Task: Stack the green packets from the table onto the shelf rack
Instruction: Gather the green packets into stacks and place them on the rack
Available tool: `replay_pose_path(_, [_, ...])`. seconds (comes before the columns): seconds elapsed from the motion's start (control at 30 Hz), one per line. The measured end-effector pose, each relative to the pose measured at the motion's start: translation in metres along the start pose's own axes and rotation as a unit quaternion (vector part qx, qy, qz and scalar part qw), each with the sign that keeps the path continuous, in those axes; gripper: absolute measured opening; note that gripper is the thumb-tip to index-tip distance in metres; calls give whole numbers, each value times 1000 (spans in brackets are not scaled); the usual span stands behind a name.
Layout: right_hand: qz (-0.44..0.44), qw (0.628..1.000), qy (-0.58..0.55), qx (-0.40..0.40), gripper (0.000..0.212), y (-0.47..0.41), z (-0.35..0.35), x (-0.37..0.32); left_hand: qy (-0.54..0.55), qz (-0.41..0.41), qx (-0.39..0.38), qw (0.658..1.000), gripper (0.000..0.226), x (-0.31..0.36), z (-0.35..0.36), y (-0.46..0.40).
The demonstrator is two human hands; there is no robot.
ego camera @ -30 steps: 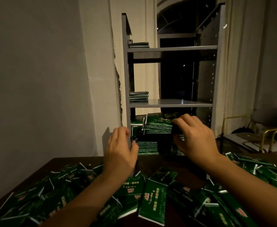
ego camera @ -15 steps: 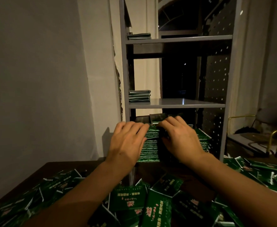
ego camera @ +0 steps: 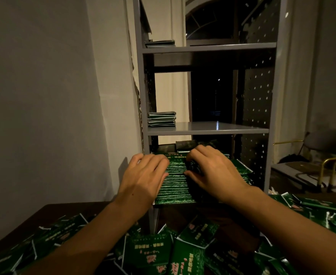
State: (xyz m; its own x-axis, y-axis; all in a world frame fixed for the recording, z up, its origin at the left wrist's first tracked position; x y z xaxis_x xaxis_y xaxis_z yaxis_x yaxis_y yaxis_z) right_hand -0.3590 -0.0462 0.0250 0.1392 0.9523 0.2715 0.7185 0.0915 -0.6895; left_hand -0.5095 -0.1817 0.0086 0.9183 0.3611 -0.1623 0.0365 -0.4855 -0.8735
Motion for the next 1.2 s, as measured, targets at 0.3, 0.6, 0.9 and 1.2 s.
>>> replay_pose_path(0.3, [37,999,-23,23,17,13,-18,-8,41,-45,3,998,19,5,-12,2])
replay_pose_path(0.6, [80,993,-83,-7,14,40,-62,-46,102,-136,-90,981,44,17,-64,25])
replay_pose_path(0.9, [54,984,-158,-64,20,43,-89,-131,136,-179,-130,966,34,11,-150,71])
replay_pose_path(1.2, [31,936,-268,-225,66,41,-60,-219,103,-238,-178,949,25,-36,-190,152])
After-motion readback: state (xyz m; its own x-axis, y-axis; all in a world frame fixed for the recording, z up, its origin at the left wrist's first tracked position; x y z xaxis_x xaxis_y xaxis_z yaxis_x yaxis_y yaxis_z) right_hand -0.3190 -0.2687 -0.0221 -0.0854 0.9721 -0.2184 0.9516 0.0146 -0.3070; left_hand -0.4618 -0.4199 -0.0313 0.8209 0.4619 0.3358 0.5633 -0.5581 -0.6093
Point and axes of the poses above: each hand's wrist, its own y-axis away from the middle knuckle, its own z-axis out of the palm, x = y × z, the point moved 2 cm from there along -y, towards the middle knuckle, and after that the axes turned 13 degrees about -z, right-handed, at the moved point
